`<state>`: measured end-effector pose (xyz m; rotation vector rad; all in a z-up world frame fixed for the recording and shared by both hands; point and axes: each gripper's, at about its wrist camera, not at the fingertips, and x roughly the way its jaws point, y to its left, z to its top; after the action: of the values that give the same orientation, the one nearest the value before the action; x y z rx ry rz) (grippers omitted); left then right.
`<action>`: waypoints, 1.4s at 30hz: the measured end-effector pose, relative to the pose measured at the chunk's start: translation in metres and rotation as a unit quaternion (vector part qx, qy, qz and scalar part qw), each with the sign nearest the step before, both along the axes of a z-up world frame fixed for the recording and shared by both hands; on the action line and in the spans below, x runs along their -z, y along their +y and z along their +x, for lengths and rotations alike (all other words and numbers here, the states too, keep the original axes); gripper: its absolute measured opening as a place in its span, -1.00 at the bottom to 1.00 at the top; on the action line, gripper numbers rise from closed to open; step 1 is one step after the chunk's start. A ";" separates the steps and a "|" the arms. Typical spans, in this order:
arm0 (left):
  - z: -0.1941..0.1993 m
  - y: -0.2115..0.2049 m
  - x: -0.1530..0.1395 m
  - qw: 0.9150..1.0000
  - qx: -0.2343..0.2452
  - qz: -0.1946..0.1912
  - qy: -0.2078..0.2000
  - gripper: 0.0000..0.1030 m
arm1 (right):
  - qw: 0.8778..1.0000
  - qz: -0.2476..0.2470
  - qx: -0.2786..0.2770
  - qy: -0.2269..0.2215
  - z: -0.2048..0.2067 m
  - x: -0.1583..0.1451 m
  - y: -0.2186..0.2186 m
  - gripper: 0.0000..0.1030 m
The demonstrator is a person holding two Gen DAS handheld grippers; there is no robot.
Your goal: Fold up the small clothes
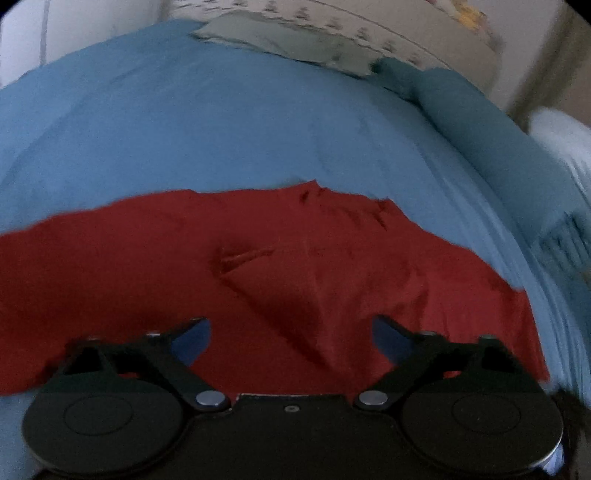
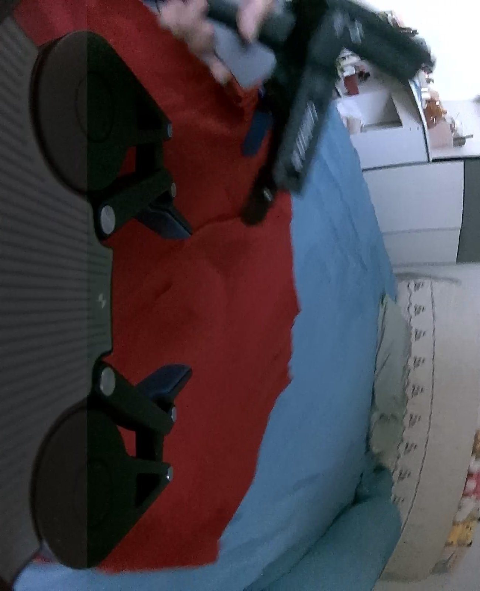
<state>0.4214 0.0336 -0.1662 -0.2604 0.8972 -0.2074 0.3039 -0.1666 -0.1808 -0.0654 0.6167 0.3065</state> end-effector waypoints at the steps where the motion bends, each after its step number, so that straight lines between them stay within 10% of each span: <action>1: 0.005 -0.003 0.003 1.000 -0.012 -0.008 0.002 0.74 | 1.000 -0.003 0.003 0.002 -0.006 0.000 -0.006 0.76; 11: -0.006 0.004 0.013 0.999 -0.042 0.023 -0.019 0.20 | 0.999 0.026 0.026 0.011 -0.028 0.006 -0.043 0.76; 24: -0.014 0.025 0.016 0.997 -0.053 -0.045 -0.022 0.41 | 0.999 0.036 0.024 0.020 -0.025 0.012 -0.039 0.76; 27: -0.011 0.017 0.015 0.998 -0.054 -0.023 -0.023 -0.02 | 0.999 0.033 0.024 0.018 -0.025 0.008 -0.039 0.76; 28: -0.007 0.013 0.015 0.998 -0.052 -0.012 -0.020 -0.69 | 0.999 0.032 0.024 0.018 -0.024 0.008 -0.039 0.76; 29: -0.005 0.011 0.015 0.999 -0.049 -0.007 -0.017 -0.92 | 0.999 0.031 0.023 0.017 -0.025 0.007 -0.039 0.76; 42: -0.032 0.059 -0.058 0.978 -0.109 0.048 -0.171 -0.92 | 0.998 0.026 0.043 0.027 -0.031 0.005 -0.044 0.76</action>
<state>0.3890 0.0925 -0.1080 -0.2240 0.5296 -0.0027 0.2732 -0.2110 -0.1858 0.0193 0.6621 0.2423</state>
